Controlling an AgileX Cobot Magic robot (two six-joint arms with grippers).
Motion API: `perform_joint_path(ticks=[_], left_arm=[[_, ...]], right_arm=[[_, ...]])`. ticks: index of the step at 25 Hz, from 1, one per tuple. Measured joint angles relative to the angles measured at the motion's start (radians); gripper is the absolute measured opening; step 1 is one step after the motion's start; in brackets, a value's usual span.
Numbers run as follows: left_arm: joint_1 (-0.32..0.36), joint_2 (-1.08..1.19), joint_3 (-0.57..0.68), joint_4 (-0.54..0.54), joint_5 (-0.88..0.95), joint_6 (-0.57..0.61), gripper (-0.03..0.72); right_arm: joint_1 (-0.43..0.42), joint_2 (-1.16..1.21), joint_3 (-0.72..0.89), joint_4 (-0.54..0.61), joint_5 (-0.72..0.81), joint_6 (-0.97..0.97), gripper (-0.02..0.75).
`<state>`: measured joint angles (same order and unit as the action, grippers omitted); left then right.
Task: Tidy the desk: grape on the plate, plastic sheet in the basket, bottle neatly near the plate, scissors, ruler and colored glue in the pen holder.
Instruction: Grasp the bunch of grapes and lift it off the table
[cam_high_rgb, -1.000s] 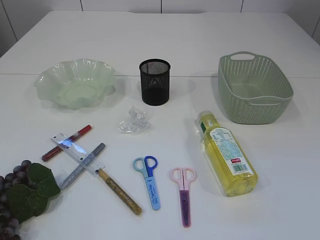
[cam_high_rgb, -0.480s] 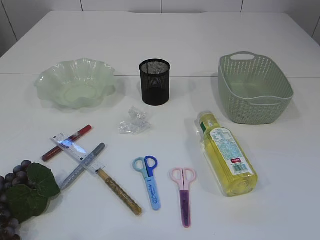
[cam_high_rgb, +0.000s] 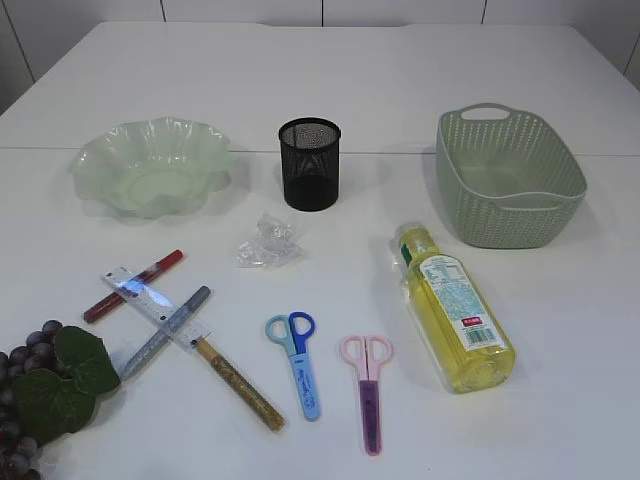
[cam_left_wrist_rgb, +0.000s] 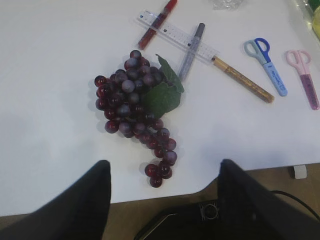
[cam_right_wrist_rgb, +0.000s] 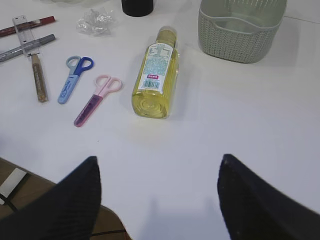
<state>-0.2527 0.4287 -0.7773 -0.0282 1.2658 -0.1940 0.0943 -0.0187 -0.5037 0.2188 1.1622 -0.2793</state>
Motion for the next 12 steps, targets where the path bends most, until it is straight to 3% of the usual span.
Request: perform_joint_path(ticks=[5,12], left_arm=[[0.0,0.034,-0.002,-0.002,0.0,-0.042,0.486],[0.0,0.141,-0.002,-0.002,0.0,-0.08,0.487]], right_arm=[[0.0,0.011,-0.006,0.006,0.021,0.0,0.562],[0.0,0.209,-0.054,0.07,0.069,0.097,0.563]])
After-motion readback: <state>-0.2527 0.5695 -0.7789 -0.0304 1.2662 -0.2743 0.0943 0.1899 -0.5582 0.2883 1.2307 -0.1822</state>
